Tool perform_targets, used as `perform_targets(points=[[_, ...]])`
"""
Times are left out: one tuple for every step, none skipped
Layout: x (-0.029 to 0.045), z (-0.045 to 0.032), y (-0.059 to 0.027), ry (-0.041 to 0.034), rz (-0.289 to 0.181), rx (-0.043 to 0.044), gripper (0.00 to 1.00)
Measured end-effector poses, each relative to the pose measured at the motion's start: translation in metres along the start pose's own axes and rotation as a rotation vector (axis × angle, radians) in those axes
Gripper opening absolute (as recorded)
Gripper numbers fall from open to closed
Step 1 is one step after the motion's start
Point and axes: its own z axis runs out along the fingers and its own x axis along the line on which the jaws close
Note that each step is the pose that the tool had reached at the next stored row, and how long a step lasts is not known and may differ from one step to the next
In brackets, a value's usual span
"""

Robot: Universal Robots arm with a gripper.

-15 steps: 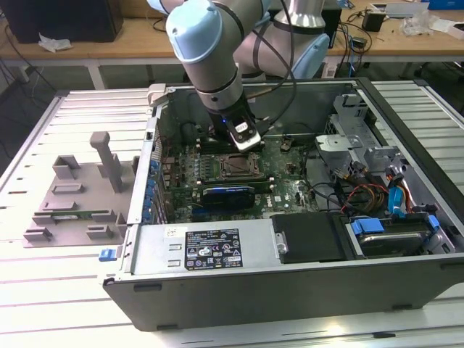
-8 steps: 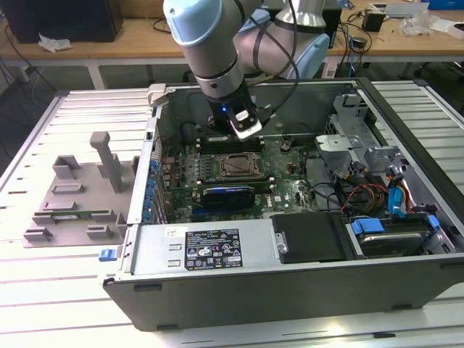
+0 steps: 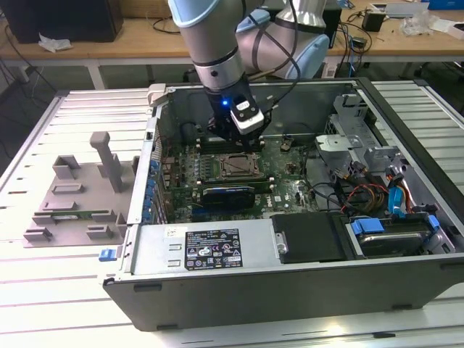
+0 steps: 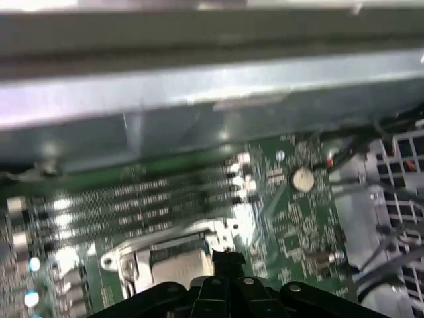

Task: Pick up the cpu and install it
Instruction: 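Install the first cpu locking lever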

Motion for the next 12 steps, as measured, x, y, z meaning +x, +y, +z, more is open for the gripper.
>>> perform_targets(points=[[-0.0008,0.0002,0.0002,0.0064,-0.002,0.0067,0.11],[-0.0008,0.0002,0.0002,0.0064,-0.002,0.0067,0.11],[-0.0008,0.0002,0.0002,0.0065,-0.002,0.0067,0.11],[-0.0009,0.0005,0.0003,0.0126,-0.002,0.0077,0.11],[-0.0017,0.0007,0.0005,0.0349,-0.002,0.0123,0.11],[-0.004,0.0014,0.0008,0.0648,-0.001,0.0182,0.11],[-0.0066,0.0023,0.0014,0.0946,-0.001,0.0241,0.11],[-0.0093,0.003,0.0018,0.123,0.0,0.0299,0.11],[-0.0114,0.0037,0.0022,0.1449,0.0,0.0343,0.11],[-0.0144,0.0046,0.0028,0.1779,0.001,0.0409,0.11],[-0.0172,0.0055,0.0033,0.2078,0.001,0.0473,0.11],[-0.0198,0.0063,0.0038,0.2355,0.002,0.0538,0.11]])
